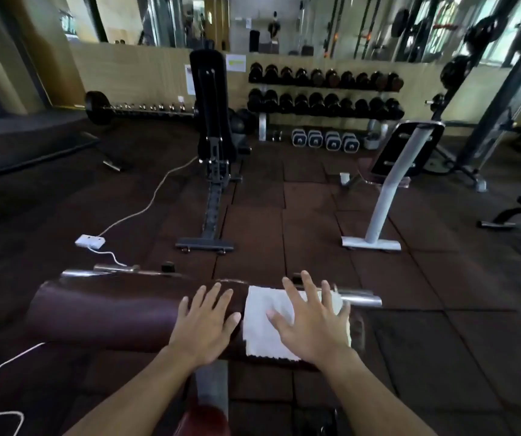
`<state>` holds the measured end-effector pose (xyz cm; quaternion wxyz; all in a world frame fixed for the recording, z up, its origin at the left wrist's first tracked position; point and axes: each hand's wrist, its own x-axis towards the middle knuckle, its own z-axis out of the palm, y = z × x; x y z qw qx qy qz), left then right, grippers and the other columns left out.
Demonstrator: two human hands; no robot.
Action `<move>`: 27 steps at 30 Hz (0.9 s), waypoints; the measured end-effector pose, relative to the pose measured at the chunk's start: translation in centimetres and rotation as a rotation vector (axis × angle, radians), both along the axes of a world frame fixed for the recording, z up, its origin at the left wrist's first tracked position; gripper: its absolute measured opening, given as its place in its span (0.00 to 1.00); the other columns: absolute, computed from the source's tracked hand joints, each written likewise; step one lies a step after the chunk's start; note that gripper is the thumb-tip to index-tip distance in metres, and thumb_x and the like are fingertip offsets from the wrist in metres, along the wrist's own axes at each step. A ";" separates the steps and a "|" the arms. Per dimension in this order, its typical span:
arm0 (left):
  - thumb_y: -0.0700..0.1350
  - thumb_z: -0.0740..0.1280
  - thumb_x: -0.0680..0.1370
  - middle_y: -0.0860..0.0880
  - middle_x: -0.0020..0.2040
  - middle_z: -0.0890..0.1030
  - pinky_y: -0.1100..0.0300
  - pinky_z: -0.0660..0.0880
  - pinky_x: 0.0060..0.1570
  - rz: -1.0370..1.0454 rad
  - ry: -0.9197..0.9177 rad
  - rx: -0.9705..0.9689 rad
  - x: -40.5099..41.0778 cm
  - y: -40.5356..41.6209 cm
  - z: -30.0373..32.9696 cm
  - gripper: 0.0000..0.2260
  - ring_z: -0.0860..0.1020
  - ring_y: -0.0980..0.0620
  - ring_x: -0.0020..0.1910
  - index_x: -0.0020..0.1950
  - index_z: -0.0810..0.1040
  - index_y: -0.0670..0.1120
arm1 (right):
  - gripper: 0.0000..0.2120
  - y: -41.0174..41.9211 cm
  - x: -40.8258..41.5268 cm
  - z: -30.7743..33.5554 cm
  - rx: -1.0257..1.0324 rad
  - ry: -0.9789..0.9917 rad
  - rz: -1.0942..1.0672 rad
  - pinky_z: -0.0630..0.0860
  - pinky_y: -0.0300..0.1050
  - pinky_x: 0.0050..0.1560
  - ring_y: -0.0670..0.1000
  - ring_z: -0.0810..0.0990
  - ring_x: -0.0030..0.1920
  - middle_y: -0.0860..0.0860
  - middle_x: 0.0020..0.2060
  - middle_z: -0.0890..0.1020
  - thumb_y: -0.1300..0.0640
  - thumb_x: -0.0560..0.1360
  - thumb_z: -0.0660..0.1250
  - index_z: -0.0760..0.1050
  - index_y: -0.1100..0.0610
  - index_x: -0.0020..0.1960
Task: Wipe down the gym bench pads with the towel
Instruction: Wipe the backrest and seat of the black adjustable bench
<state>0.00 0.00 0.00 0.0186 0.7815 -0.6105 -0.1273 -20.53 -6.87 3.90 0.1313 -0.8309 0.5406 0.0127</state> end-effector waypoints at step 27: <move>0.66 0.46 0.80 0.53 0.75 0.68 0.33 0.52 0.69 -0.071 -0.096 -0.198 2.0 -1.6 -5.1 0.28 0.64 0.46 0.74 0.76 0.66 0.57 | 0.41 -0.9 1.6 -5.9 -0.155 0.127 -0.023 0.50 0.81 0.67 0.69 0.54 0.78 0.56 0.80 0.59 0.19 0.70 0.34 0.52 0.34 0.78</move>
